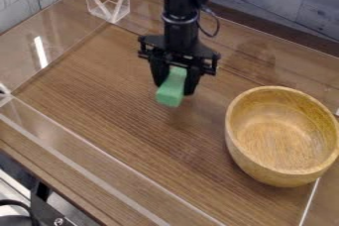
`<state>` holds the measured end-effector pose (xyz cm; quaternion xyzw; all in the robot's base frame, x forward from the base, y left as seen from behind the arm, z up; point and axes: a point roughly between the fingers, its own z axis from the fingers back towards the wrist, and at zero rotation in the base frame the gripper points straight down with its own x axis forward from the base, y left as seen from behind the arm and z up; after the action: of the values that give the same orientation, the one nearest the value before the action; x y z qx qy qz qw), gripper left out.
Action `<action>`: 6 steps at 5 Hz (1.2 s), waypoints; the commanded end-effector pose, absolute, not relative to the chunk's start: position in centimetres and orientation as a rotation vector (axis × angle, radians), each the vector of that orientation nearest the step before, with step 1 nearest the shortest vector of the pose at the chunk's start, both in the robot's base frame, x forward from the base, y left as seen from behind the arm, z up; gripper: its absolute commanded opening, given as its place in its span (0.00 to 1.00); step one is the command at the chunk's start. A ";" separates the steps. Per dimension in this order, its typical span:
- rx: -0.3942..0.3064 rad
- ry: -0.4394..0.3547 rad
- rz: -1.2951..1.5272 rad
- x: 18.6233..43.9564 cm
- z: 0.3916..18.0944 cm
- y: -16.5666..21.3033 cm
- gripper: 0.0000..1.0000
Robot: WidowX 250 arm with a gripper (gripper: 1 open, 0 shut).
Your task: Put green stick into wooden bowl
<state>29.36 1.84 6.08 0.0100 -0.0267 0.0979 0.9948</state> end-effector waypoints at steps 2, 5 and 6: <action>-0.015 -0.165 0.196 30.6 10.4 1.7 0.00; -0.044 -0.209 0.043 30.5 10.4 0.2 0.00; -0.033 -0.239 0.043 31.7 9.9 0.9 0.00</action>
<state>30.83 0.59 8.42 -0.0190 -0.0917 0.0243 0.9953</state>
